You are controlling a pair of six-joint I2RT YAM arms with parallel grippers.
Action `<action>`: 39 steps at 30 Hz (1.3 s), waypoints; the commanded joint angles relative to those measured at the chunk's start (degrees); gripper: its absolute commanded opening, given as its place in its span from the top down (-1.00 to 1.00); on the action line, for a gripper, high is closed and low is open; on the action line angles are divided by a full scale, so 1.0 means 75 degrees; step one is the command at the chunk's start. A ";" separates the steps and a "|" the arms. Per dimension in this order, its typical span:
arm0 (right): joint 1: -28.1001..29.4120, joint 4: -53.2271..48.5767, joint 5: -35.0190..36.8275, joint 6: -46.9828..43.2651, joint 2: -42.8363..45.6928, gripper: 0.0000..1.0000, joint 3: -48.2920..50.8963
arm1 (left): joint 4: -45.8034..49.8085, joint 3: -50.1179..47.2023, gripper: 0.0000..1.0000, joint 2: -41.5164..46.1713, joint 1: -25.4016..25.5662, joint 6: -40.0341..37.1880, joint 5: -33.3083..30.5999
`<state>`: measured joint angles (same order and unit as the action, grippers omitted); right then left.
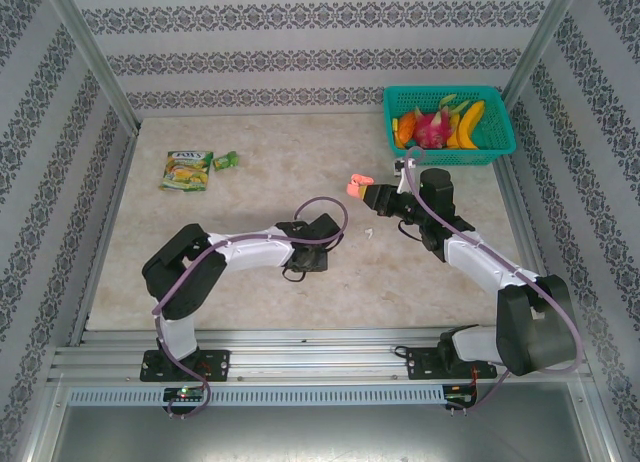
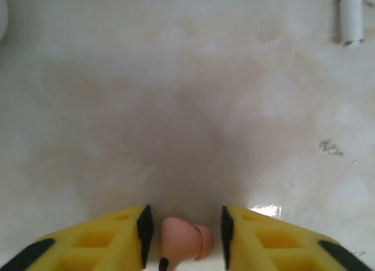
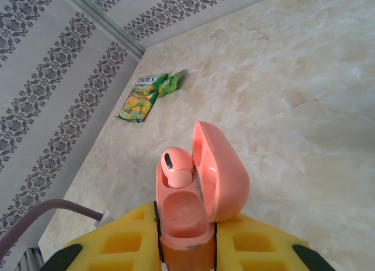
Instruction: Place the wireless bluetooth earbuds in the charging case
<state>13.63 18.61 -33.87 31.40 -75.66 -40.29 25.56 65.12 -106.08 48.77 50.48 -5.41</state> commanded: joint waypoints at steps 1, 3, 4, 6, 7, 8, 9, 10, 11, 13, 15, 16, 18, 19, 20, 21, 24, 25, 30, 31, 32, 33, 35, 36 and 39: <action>0.0019 0.0231 0.0007 0.0050 0.0150 0.70 0.0052 | -0.0072 0.0246 -0.03 -0.0015 0.0094 0.0099 -0.0351; 0.0019 0.0197 0.0009 0.0045 0.0172 0.70 0.0032 | 0.0007 0.0329 -0.25 0.0143 0.0094 -0.0062 -0.0504; 0.0018 0.0168 0.0011 0.0033 0.0175 0.70 0.0018 | 0.0071 0.0362 -0.40 0.0280 0.0094 -0.0156 -0.0612; 0.0022 0.0138 0.0016 0.0047 0.0197 0.70 -0.0028 | 0.0222 0.0439 -0.82 0.0608 0.0089 -0.0408 -0.0969; 0.0016 0.0119 0.0010 0.0062 0.0197 0.70 -0.0060 | 0.0288 0.0460 -1.00 0.0836 0.0089 -0.0569 -0.1186; 0.0016 0.0111 -0.0006 0.0068 0.0186 0.70 -0.0095 | 0.0295 0.0455 -1.00 0.1086 0.0081 -0.0754 -0.1346; 0.0020 0.0101 -0.0038 0.0088 0.0159 0.71 -0.0148 | 0.0269 0.0440 -1.00 0.1383 0.0083 -0.0973 -0.1594; 0.0015 0.0097 -0.0082 0.0091 0.0151 0.70 -0.0203 | 0.0237 0.0421 -1.00 0.1699 0.0077 -0.1227 -0.1852; 0.0017 0.0087 -0.0117 0.0120 0.0128 0.70 -0.0244 | 0.0219 0.0410 -1.00 0.1959 0.0065 -0.1389 -0.2106; 0.0027 0.0097 -0.0236 0.0160 0.0063 0.71 -0.0379 | 0.0166 0.0383 -1.00 0.2506 -0.0049 -0.1858 -0.2507; 0.0043 0.0101 -0.0397 0.0215 -0.0040 0.70 -0.0531 | 0.0127 0.0376 -1.00 0.2904 -0.0331 -0.2191 -0.2550; 0.0061 0.0116 -0.0468 0.0231 -0.0102 0.70 -0.0620 | 0.0026 0.0325 -1.00 0.3090 -0.0539 -0.2353 -0.2441; 0.0120 0.0132 -0.0600 0.0242 -0.0235 0.70 -0.0800 | -0.0208 0.0233 -1.00 0.3375 -0.1092 -0.2568 -0.1723; 0.0160 0.0135 -0.0718 0.0254 -0.0329 0.70 -0.0923 | -0.0437 0.0157 -1.00 0.3482 -0.1474 -0.2757 -0.0972; 0.0187 0.0143 -0.0871 0.0267 -0.0443 0.70 -0.1058 | -0.0637 0.0108 -1.00 0.3572 -0.1871 -0.2840 -0.0261; 0.0216 0.0153 -0.1000 0.0285 -0.0540 0.70 -0.1180 | -0.0774 0.0102 -0.99 0.3607 -0.2206 -0.2923 0.0317; 0.0306 0.0213 -0.1462 0.0372 -0.0942 0.70 -0.1615 | -0.1337 0.0187 -0.99 0.3535 -0.3223 -0.3422 0.2481; 0.0338 0.0245 -0.1629 0.0432 -0.1097 0.70 -0.1791 | -0.1518 0.0263 -0.97 0.3465 -0.3562 -0.3500 0.3312; 0.0465 0.0359 -0.2100 0.0789 -0.1722 0.70 -0.2558 | -0.2166 0.0689 -0.86 0.2803 -0.4560 -0.3603 0.6849; 0.0503 0.0381 -0.2176 0.0875 -0.1840 0.70 -0.2710 | -0.2289 0.0736 -0.84 0.2655 -0.4680 -0.3601 0.7397; 0.0535 0.0419 -0.2247 0.0982 -0.1956 0.70 -0.2851 | -0.2410 0.0772 -0.83 0.2520 -0.4771 -0.3579 0.7853; 0.0572 0.0462 -0.2311 0.1086 -0.2052 0.70 -0.2984 | -0.2494 0.0819 -0.78 0.2382 -0.4838 -0.3569 0.8209; 0.0679 0.0533 -0.2418 0.1278 -0.2266 0.69 -0.3260 | -0.2714 0.0899 -0.68 0.2132 -0.4914 -0.3508 0.8877; 0.0730 0.0539 -0.2456 0.1329 -0.2337 0.69 -0.3378 | -0.2746 0.0935 -0.63 0.2048 -0.4920 -0.3525 0.9037; 0.0915 0.0539 -0.2486 0.1448 -0.2551 0.69 -0.3684 | -0.3106 0.0965 -0.44 0.1912 -0.4916 -0.3407 0.9398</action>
<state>19.09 19.97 -49.76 40.29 -93.58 -65.08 8.12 70.32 -91.35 12.34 25.45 55.05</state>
